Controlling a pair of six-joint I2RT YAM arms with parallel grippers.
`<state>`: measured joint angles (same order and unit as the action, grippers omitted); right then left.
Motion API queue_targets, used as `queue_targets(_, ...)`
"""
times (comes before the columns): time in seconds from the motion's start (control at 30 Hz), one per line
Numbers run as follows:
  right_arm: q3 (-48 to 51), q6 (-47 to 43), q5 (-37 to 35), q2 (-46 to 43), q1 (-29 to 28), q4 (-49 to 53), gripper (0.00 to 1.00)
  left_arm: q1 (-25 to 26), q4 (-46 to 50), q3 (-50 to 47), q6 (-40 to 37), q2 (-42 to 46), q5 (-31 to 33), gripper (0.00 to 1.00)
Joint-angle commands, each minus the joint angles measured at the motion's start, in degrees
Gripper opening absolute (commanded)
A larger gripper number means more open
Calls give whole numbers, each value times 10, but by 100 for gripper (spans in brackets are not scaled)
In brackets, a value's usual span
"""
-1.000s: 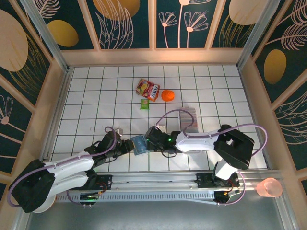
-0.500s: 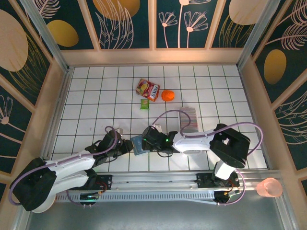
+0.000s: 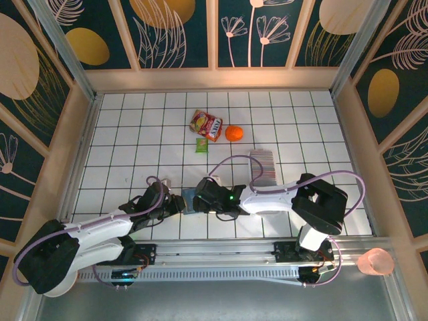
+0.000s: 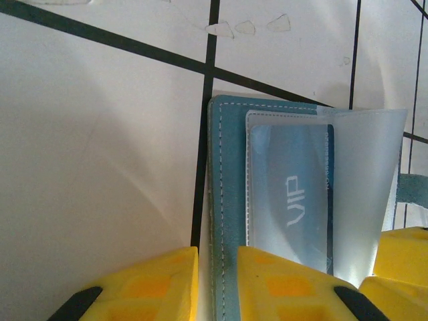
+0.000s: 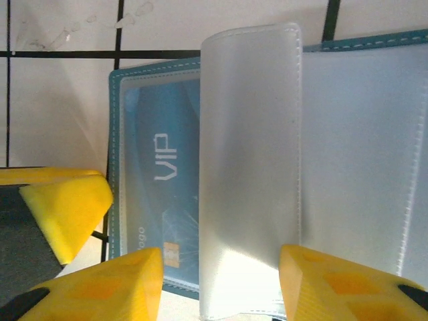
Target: Put the credit cards into the card holder
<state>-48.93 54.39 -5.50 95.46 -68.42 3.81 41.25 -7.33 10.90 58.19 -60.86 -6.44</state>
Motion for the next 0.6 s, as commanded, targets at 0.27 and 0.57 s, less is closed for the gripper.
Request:
queue_targets(0.27, -15, 17, 11, 8, -6, -46, 47, 5, -36, -13, 10, -28, -20, 15)
queue_targets(0.57, -24, 21, 24, 21, -6, -74, 46, 5, -22, -20, 25, 2, 7, 10)
